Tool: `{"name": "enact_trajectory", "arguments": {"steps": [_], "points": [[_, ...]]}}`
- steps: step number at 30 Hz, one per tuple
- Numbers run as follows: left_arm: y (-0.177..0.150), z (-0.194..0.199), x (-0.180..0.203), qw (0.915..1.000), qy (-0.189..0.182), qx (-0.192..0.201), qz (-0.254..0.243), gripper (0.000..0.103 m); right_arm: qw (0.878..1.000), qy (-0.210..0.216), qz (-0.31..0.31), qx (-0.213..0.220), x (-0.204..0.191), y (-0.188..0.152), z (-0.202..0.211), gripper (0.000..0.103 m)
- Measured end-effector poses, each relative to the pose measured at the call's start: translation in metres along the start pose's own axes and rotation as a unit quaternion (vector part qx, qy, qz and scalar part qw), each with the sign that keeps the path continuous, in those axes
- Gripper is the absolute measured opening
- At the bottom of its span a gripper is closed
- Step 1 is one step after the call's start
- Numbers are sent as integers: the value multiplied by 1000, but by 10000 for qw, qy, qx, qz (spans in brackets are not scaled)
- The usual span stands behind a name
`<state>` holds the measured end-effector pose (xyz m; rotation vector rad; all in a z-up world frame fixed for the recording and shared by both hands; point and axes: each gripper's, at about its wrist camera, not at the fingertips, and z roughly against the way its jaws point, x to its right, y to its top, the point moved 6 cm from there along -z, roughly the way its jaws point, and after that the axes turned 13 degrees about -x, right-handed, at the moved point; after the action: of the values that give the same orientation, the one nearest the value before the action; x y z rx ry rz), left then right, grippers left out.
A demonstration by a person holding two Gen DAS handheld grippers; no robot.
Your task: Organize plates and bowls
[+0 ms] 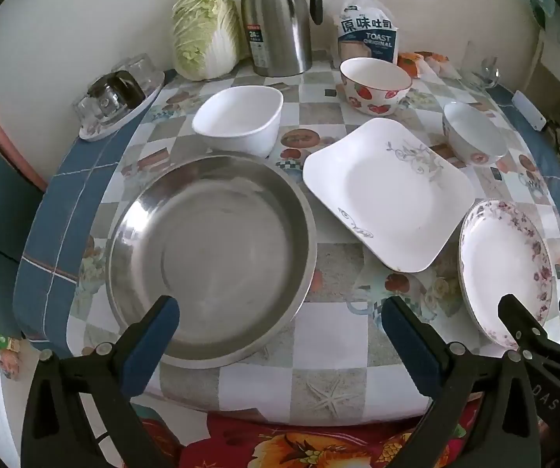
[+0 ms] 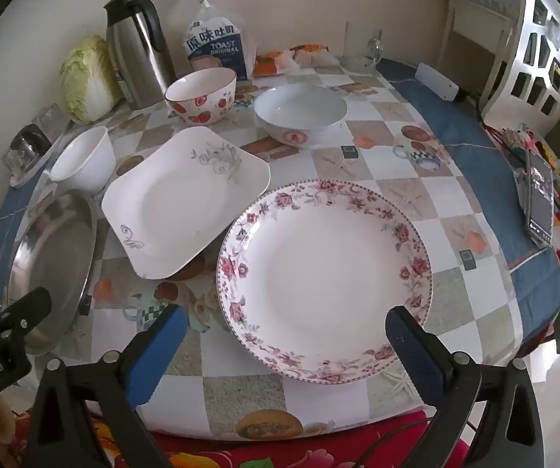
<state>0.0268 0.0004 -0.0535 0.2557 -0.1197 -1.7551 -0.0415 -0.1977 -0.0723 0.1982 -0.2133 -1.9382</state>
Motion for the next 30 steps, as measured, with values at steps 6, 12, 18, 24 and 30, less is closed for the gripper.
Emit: {"name": "enact_trajectory", "arguments": {"steps": [6, 12, 18, 24, 30], "points": [[-1, 2, 6, 9998, 40, 129, -127, 103, 10000, 16, -9, 55, 0, 0, -2, 103], [0, 0, 7, 9994, 257, 93, -227, 103, 10000, 46, -55, 9, 1, 1, -2, 103], [-1, -3, 1, 9995, 263, 46, -175, 103, 9999, 69, -86, 17, 2, 2, -2, 103], [0, -3, 2, 9995, 276, 18, -161, 103, 9999, 80, -92, 18, 3, 2, -1, 103], [0, -4, 1, 9995, 283, -2, -125, 103, 9999, 79, -99, 26, 2, 2, -1, 103]]}}
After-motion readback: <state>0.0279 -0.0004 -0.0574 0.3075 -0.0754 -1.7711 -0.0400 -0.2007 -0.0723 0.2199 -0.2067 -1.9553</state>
